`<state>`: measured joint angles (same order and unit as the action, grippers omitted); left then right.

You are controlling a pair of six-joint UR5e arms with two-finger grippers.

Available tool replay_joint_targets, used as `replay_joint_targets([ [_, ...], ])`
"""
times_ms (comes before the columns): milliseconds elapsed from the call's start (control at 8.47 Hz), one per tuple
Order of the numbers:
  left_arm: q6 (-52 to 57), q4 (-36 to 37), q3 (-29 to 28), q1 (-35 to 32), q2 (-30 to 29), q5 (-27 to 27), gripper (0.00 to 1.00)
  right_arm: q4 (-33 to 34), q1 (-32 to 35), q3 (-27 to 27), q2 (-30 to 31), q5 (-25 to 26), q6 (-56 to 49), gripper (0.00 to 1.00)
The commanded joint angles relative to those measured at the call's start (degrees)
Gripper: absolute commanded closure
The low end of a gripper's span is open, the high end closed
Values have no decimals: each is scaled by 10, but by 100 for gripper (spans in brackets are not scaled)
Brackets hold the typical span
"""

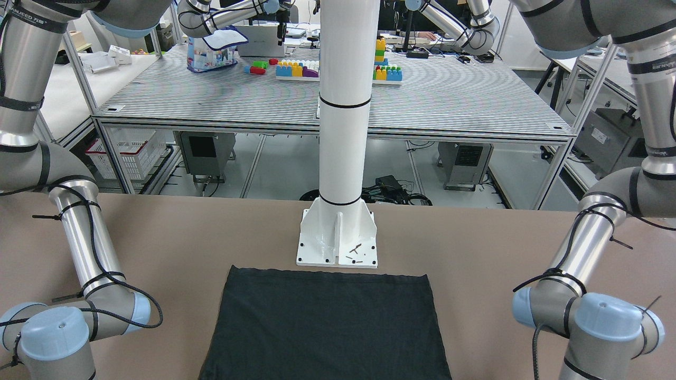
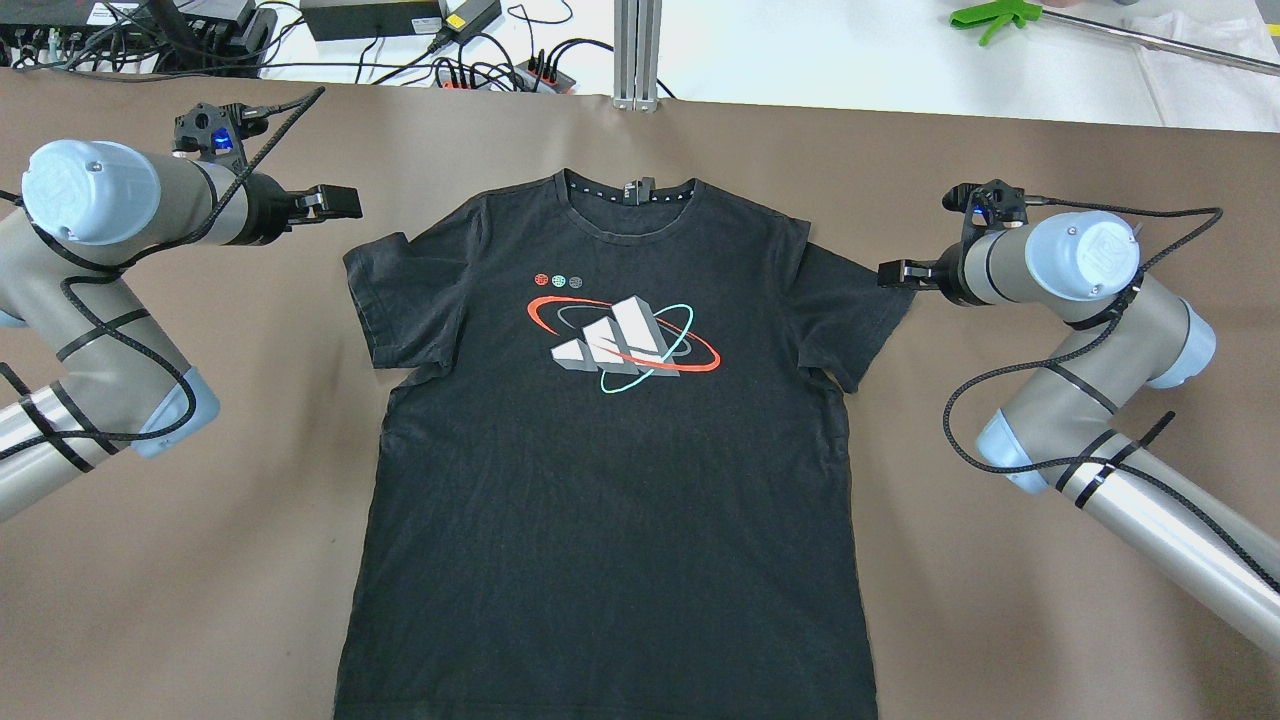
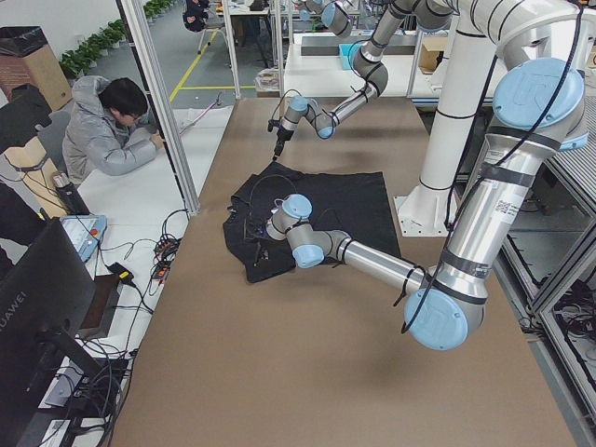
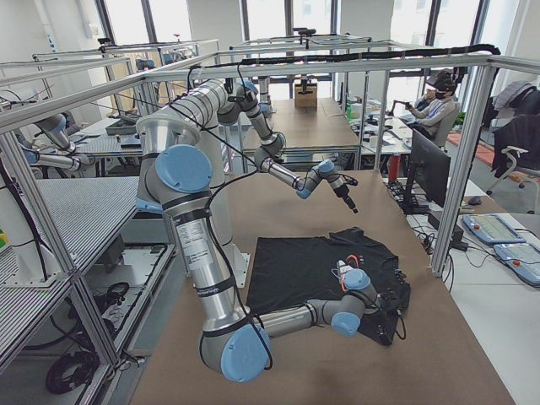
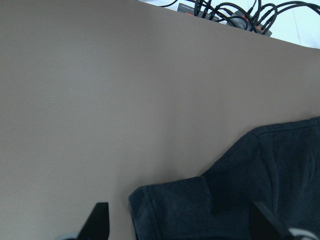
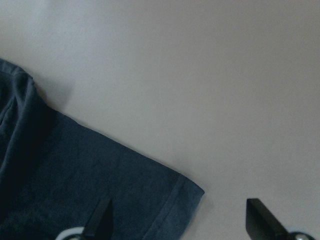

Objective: Fold clothes
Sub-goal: 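Move both grippers in toward the shirt's two sleeves, then grasp the sleeve nearest the right gripper and fold it inward over the chest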

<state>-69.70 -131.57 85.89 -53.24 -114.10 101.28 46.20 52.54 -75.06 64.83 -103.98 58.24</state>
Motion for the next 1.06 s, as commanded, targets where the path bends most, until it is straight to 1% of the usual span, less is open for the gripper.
replay_joint_targets([
  [0, -3, 0, -3, 2, -1, -1, 0, -2, -12, 23, -16, 17, 3, 6],
  [472, -7, -1, 2, 2, -2, 0, 0, -2, -33, 22, -12, 19, 2, 7],
  [590, -7, -1, 2, 2, -2, 0, 0, -2, -33, 24, -11, 19, 2, 9],
  [709, -7, -1, 2, 2, -1, 0, 0, -2, -35, 26, -12, 30, 3, 15],
  [945, -6, -1, 2, 2, -1, 0, 0, -2, -41, 26, -13, 42, 3, 50],
])
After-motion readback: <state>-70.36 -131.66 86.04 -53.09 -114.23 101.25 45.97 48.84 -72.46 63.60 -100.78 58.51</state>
